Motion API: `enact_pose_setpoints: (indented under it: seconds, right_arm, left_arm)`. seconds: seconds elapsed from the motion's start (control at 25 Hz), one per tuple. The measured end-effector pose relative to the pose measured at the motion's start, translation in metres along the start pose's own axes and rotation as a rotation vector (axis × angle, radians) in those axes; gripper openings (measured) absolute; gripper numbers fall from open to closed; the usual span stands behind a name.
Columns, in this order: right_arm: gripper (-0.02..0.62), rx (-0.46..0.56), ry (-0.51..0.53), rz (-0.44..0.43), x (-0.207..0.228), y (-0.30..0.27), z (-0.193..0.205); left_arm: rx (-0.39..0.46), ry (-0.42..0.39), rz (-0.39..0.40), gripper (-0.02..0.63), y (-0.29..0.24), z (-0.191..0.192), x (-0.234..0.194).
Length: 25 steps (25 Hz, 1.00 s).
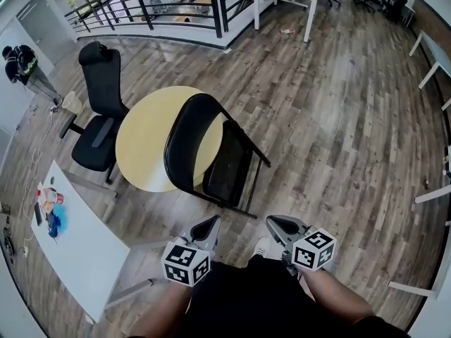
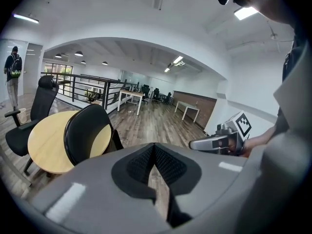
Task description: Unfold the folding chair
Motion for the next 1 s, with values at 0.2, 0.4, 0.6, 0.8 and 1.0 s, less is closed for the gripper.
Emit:
enact_pose_setpoints:
  seconds: [0.2, 0.4, 0.6, 0.8, 1.0]
  right_arm:
    - [0.005, -0.02, -0.004, -0.024, 0.028, -0.008, -0.002]
    - [0.005, -0.018, -0.021, -0.025, 0.043, -0.011, 0.0]
    - [0.005, -0.041, -0.029, -0.028, 0.05, -0.031, 0.004]
    - [0.005, -0.045, -0.026, -0.015, 0.05, -0.062, -0.006]
    - [0.005, 0.003, -0.053, 0.043, 0.055, -0.106, -0.023]
  left_arm:
    - [-0.027, 0.008, -0.013, 0.008, -0.021, -0.003, 0.009]
    - [-0.061, -0.016, -0.009, 0.008, -0.031, -0.009, 0.007]
    - [-0.014, -0.018, -0.084, 0.008, -0.036, -0.032, -0.033]
    - [0.037, -0.099, -0.203, 0.008, -0.034, -0.063, -0.101]
    - [0.006, -0.11, -0.226, 0.061, -0.054, -0.09, -0.181]
Point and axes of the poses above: the fingertips, and each gripper's own axes: y backward along the fingers, x to its right, z out of its underside, the point moved 4 cm from there along y, backward along the fingers, and after that the axes turned 7 degrees about -z, right-handed, at the moved point
